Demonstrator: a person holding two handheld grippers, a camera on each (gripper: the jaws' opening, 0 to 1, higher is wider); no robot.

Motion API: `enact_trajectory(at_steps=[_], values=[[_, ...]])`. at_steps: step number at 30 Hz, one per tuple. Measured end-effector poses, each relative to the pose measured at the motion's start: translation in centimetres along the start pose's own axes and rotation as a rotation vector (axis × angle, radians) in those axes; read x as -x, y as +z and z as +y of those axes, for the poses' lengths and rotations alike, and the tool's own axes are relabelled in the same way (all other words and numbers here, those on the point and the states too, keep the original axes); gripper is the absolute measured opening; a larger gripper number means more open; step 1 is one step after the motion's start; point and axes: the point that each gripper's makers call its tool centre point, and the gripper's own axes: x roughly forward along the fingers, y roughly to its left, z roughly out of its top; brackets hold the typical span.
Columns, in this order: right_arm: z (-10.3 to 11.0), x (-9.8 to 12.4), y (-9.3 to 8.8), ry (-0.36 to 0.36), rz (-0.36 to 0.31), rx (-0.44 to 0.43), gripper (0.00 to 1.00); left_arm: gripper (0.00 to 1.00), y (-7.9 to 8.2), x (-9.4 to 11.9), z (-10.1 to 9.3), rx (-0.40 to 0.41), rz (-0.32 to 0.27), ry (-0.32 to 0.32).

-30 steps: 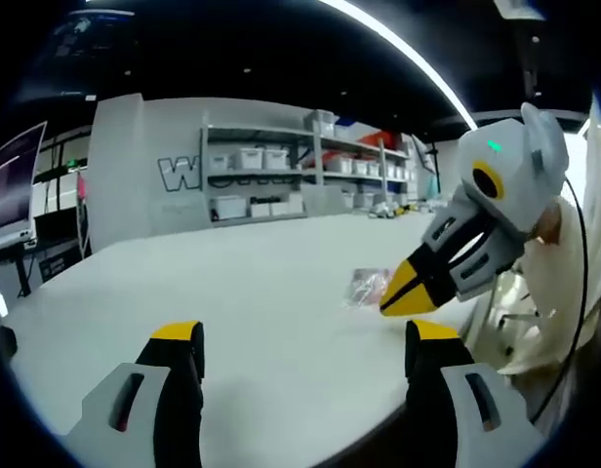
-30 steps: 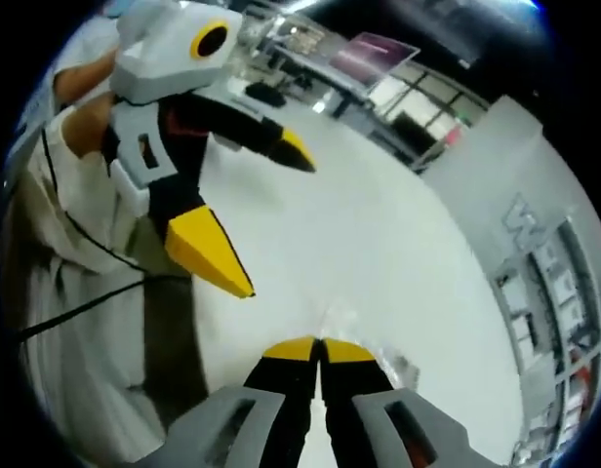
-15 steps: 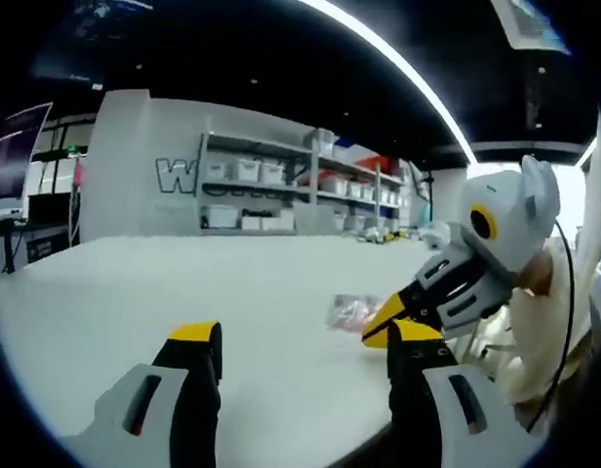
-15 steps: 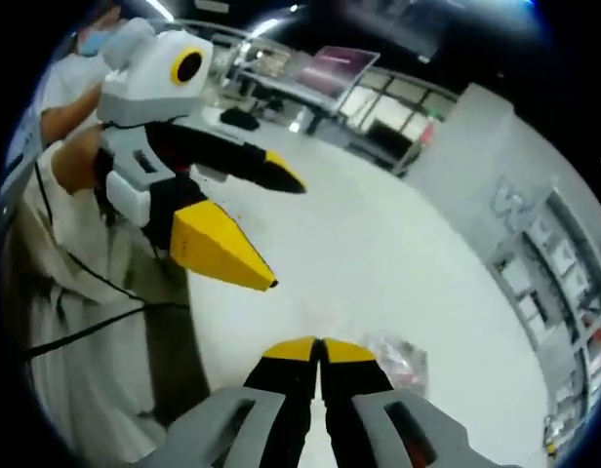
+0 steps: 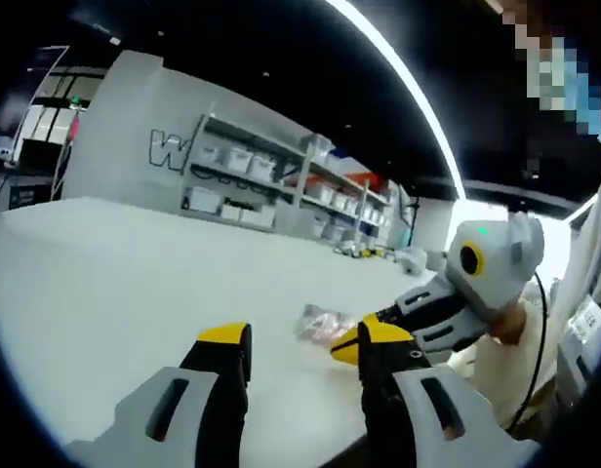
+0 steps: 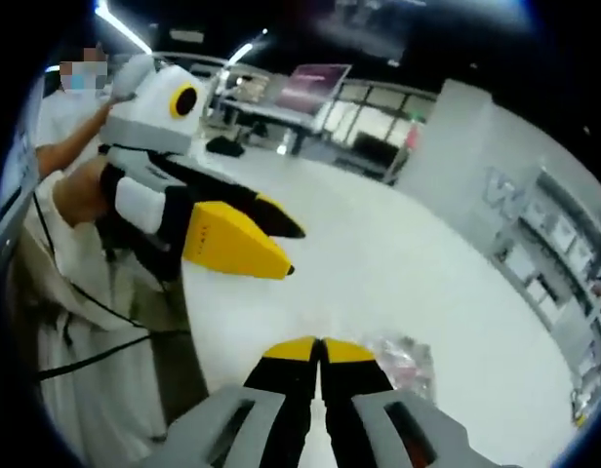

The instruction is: Open the resealable bag by pulling the two sides of the seal apart until the entire bag opening is separated and visibly accessible.

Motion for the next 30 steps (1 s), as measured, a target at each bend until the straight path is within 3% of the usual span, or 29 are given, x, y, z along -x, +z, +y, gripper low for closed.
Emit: enact_trajectory(at_steps=[4,8,12,16,20,30], values=[[-0.1,0.2,0.1,-0.001,-0.027,-0.031,0.00,0.40,-1.7,-0.4,-0.7,0.170,0.112,-0.025],[-0.1,0.2,-0.1,0.001,-0.050,-0.067,0.00,0.31,-1.4,-0.8,-1.2,0.297,0.105,-0.079],[-0.1,0.1,-0.1,0.000,-0.066,-0.087,0.00,0.28,-1.7,-1.4,-0.8,0.281,0.102,-0.053],[0.0,0.2,0.1,0.006,-0.088,-0.104,0.00,0.27,-2.9,-1.8,-0.9,0.304,0.159,-0.051],[-0.2,0.2,0.4,-0.001,-0.123,-0.119,0.00,0.21,-3.6,-2.0,-1.3,0.381,0.207,-0.065],[-0.2,0.2,-0.2,0.011,-0.162,-0.171,0.00,0.15,-4.1,-3.1,-1.5,0.478,0.233,-0.096]])
